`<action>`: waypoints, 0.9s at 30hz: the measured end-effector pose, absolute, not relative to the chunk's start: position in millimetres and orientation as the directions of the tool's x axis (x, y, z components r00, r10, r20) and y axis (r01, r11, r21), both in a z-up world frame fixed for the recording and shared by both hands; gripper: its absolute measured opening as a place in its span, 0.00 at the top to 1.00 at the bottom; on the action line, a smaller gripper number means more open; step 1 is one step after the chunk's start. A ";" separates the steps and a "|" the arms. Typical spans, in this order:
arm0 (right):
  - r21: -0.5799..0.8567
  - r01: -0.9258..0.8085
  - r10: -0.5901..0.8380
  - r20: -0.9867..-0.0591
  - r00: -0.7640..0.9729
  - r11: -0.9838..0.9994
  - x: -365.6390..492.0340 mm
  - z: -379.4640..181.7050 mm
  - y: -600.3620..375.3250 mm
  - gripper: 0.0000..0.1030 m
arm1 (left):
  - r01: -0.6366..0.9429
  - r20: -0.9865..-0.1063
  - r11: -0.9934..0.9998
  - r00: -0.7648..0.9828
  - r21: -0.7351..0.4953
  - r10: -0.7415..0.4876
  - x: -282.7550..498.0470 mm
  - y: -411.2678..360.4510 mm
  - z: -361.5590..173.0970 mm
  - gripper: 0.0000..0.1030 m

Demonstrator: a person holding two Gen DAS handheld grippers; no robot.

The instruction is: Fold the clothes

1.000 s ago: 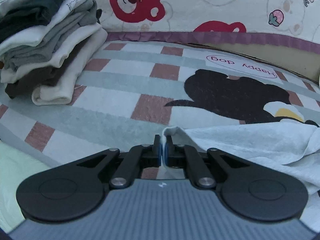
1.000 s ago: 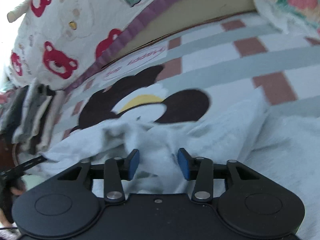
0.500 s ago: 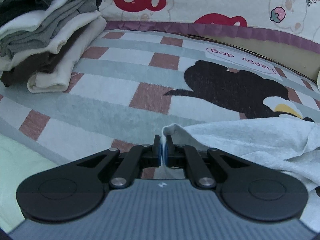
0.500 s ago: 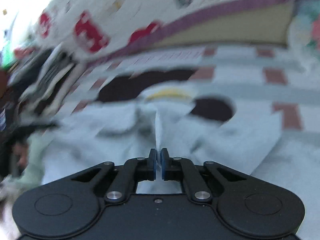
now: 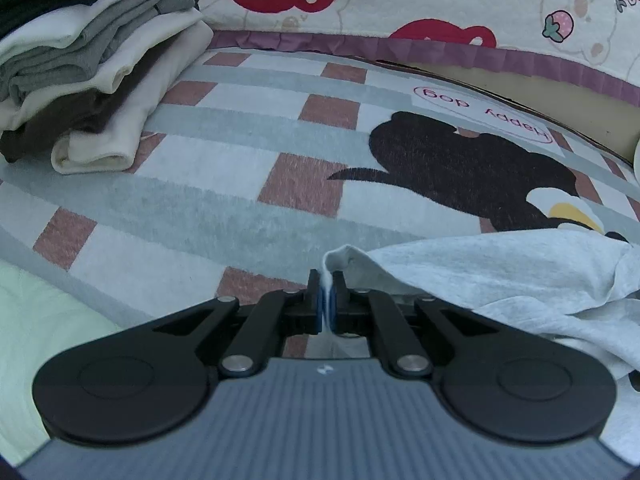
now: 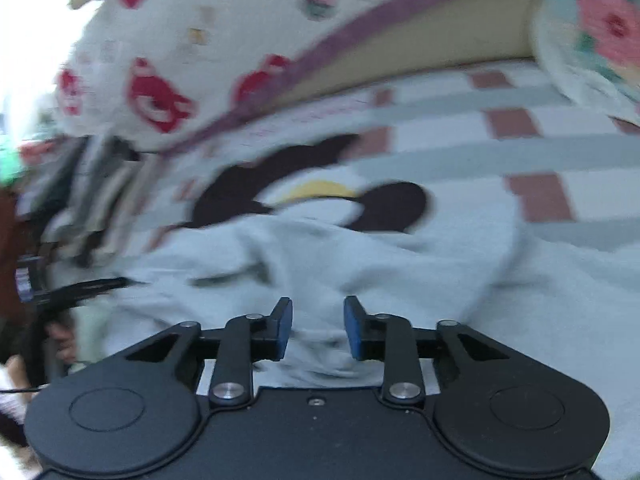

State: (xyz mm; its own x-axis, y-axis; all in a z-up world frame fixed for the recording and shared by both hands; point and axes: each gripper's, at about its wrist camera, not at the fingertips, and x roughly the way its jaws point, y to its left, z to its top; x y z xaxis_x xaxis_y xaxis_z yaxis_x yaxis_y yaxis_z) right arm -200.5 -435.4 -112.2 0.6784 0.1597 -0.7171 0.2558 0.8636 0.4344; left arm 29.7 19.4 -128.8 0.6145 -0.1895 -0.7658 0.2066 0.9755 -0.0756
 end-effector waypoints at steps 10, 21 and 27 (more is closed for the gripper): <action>0.472 0.260 0.195 -0.716 0.670 0.842 -193.4 -146.7 -414.5 0.56 | 0.209 -0.773 0.975 0.606 -0.074 -0.188 29.2 19.4 -131.3 0.97; 0.486 0.098 0.324 -0.706 0.630 0.868 -193.6 -120.7 -384.5 0.56 | 0.211 -0.778 0.974 0.598 -0.078 -0.192 28.7 19.2 -133.1 0.97; 0.413 0.210 0.169 -0.711 0.683 0.886 -195.9 -111.8 -413.7 0.61 | 0.210 -0.781 0.975 0.595 -0.078 -0.191 28.1 18.1 -134.3 0.97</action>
State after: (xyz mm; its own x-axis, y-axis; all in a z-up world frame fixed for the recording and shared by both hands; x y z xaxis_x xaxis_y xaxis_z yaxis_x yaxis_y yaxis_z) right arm -195.9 -413.7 -111.8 0.6826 0.1694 -0.7109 0.2097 0.8864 0.4126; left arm 28.1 18.1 -134.3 0.5950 -0.1907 -0.7808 0.2103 0.9745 -0.0777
